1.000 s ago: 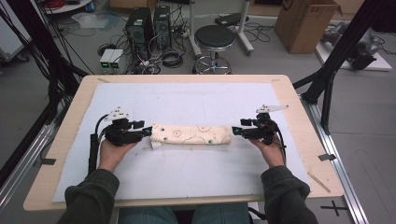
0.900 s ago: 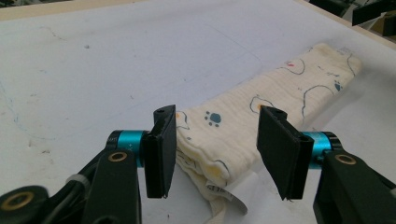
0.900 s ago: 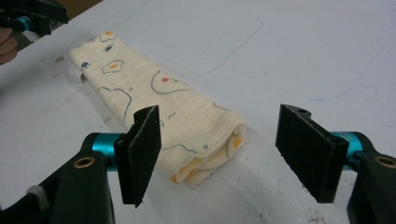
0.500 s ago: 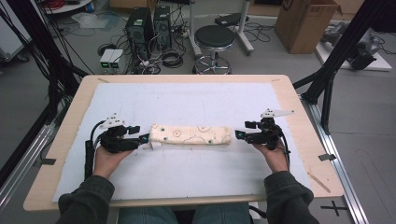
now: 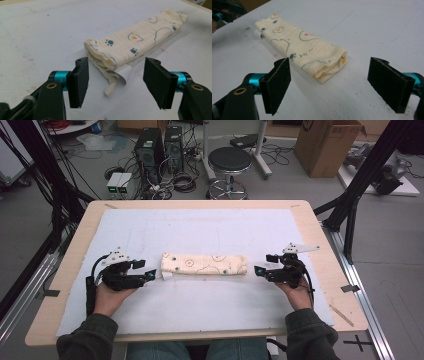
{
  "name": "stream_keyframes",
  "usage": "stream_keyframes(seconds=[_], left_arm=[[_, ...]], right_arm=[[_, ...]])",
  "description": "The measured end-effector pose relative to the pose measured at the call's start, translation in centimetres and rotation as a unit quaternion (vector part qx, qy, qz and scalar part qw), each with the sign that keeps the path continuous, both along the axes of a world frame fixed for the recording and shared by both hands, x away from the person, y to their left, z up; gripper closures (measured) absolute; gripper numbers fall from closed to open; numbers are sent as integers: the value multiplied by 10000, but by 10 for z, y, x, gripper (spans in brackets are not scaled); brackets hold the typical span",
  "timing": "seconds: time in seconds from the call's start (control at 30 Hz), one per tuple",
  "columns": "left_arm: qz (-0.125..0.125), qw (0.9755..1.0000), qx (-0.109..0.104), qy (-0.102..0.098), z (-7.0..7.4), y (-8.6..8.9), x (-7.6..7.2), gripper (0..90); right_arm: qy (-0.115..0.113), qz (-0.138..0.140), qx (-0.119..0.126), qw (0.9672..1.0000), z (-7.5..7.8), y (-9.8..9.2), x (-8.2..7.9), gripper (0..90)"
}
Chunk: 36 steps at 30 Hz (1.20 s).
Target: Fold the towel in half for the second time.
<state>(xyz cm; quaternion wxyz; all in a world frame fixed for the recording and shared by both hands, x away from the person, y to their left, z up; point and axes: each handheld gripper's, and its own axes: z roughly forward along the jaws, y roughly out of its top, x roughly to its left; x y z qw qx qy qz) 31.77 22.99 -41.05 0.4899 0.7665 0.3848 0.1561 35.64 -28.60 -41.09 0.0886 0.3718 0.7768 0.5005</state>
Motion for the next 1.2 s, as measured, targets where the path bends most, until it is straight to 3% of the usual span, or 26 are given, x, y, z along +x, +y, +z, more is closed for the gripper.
stream_keyframes(seconds=[0.47, 0.7, 1.2], left_arm=[[29, 9999, 144, 11, -7, 13, -26, 328], [15, 9998, 199, -44, -6, 18, -39, 307], [90, 9997, 188, -132, -2, 23, -59, 285]], right_arm=[[-87, -43, -76, 9999, -2, -8, -22, 128], [-198, -75, -87, 9997, -1, -13, -33, 125], [-183, -170, -159, 9996, -5, -26, -55, 125]])
